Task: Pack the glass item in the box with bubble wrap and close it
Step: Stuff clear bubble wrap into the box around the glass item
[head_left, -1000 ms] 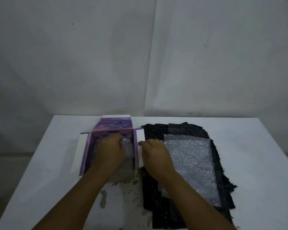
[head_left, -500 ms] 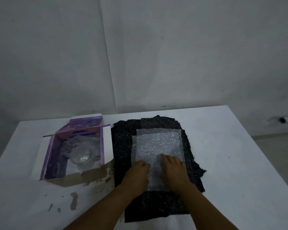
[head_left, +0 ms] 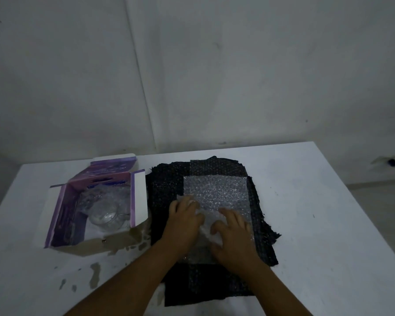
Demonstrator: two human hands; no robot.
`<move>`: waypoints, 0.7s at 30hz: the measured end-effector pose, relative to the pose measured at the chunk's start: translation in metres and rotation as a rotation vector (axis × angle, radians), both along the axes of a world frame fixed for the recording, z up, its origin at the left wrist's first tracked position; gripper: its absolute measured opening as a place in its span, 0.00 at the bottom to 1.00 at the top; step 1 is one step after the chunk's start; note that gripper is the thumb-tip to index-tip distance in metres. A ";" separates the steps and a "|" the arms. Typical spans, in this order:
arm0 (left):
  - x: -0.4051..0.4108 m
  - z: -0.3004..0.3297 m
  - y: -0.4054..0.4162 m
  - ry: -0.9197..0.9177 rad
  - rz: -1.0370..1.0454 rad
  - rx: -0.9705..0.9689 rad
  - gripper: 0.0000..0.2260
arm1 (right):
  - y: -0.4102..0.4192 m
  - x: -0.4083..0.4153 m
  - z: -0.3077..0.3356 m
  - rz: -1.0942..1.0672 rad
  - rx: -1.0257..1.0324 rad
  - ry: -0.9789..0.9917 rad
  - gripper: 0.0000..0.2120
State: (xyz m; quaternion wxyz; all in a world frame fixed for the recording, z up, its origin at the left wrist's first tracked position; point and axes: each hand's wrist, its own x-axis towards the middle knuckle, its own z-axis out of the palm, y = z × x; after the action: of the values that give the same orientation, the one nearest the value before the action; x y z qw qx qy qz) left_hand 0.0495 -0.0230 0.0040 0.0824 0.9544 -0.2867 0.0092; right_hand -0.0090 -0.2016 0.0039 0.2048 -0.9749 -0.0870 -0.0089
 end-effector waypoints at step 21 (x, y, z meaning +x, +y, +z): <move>-0.042 0.123 0.173 -0.274 0.347 -0.474 0.09 | 0.136 0.066 0.141 0.530 0.556 0.189 0.15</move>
State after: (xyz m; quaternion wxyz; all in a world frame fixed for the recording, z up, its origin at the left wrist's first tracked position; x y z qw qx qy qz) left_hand 0.0077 0.1504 0.1274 0.2601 0.9332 -0.1182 0.2179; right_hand 0.0570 -0.0656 0.1446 0.4632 -0.8226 -0.3108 0.1107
